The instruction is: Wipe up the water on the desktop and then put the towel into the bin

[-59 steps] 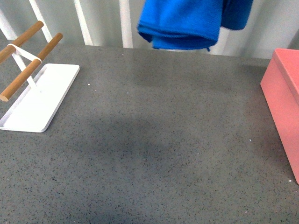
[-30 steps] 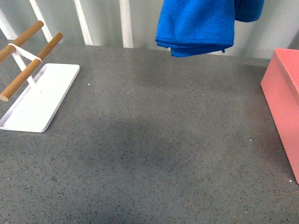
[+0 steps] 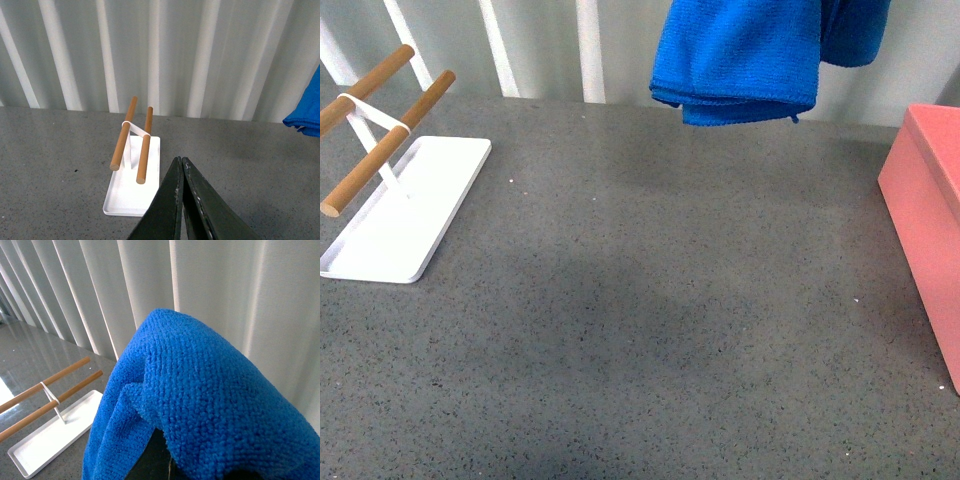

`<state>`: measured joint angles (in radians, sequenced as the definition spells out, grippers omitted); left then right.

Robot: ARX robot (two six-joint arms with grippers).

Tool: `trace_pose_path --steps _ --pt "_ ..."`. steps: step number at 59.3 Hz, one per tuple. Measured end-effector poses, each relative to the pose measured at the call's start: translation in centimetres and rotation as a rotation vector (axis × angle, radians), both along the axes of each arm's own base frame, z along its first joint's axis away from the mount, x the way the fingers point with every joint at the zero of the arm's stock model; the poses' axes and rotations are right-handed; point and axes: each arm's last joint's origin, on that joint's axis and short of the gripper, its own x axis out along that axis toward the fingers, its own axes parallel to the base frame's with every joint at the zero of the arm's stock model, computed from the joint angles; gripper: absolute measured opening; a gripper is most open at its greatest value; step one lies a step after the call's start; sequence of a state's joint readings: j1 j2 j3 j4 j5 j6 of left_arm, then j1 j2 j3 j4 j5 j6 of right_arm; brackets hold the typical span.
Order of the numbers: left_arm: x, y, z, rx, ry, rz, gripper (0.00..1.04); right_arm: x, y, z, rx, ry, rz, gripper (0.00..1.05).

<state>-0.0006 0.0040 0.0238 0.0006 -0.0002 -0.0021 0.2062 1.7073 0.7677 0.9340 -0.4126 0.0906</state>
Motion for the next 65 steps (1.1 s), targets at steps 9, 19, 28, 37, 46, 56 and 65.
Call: trace_pose_path --steps 9,19,28,37,46,56,65 --pt "0.0 0.0 0.0 0.0 0.0 0.0 0.04 -0.1 -0.1 -0.1 -0.002 0.01 -0.002 0.04" --pt "0.0 0.0 0.0 0.0 0.0 0.0 0.04 -0.1 -0.1 0.0 -0.003 0.014 -0.003 0.04" --pt "0.0 0.0 0.0 0.0 0.0 0.0 0.13 -0.1 -0.1 -1.3 -0.033 0.163 -0.062 0.04" --pt "0.0 0.0 0.0 0.0 0.0 0.0 0.4 -0.3 0.4 -3.6 -0.107 0.413 -0.122 0.04" --pt "0.0 0.0 0.0 0.0 0.0 0.0 0.65 -0.6 0.9 -7.2 -0.199 0.613 -0.167 0.04" --pt "0.0 0.0 0.0 0.0 0.0 0.0 0.91 -0.7 1.7 -11.5 -0.267 0.744 -0.161 0.04" --pt "0.0 0.0 0.0 0.0 -0.001 0.0 0.98 -0.2 1.9 -14.7 -0.306 0.82 -0.175 0.04"
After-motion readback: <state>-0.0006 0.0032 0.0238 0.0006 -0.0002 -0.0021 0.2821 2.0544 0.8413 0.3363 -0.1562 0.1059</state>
